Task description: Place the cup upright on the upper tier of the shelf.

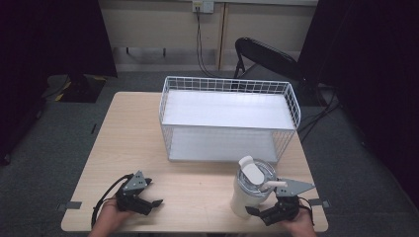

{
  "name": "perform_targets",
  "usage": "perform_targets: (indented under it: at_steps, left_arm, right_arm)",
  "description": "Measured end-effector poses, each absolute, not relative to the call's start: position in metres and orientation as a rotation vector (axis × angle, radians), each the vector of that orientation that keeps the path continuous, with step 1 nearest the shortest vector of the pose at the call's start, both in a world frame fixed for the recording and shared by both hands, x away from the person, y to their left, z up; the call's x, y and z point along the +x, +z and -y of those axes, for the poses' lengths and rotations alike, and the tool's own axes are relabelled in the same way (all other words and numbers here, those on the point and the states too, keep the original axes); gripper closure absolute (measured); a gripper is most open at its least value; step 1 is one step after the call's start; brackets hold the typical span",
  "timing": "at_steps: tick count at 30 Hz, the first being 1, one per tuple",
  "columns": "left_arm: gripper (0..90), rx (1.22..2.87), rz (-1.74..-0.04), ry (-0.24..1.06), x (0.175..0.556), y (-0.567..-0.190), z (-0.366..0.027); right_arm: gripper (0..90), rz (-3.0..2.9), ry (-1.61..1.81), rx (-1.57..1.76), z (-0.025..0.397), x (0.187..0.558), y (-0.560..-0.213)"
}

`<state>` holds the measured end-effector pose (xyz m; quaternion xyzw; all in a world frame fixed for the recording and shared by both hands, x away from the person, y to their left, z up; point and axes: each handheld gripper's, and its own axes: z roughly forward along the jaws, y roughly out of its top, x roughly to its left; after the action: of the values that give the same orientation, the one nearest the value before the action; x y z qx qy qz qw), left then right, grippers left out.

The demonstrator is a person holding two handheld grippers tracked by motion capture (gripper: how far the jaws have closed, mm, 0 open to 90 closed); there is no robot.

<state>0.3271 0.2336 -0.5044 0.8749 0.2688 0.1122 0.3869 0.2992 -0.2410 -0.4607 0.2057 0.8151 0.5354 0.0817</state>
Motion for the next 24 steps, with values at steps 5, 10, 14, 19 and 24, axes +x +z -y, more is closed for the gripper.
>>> perform_targets:
  at_steps: [5,10,14,19,24]
  left_arm:
    - [12.2,2.227,-0.684,0.286,0.3271,-0.5044,-0.2337]
    - [12.2,2.227,-0.684,0.286,0.3271,-0.5044,-0.2337]
    - [12.2,2.227,-0.684,0.286,0.3271,-0.5044,-0.2337]
    - [12.2,2.227,-0.684,0.286,0.3271,-0.5044,-0.2336]
    - [12.2,2.227,-0.684,0.286,0.3272,-0.5044,-0.2337]
  right_arm:
    - [9.5,-2.416,1.607,0.61,0.2391,0.299,-0.4618]
    - [8.9,-2.401,1.63,0.621,0.2371,0.2995,-0.4632]
    - [8.6,-2.392,1.641,0.614,0.2352,0.3008,-0.4641]
    - [8.5,-2.384,1.645,0.603,0.2333,0.3011,-0.4644]
    - [8.3,-2.382,1.653,0.609,0.2333,0.3013,-0.4651]
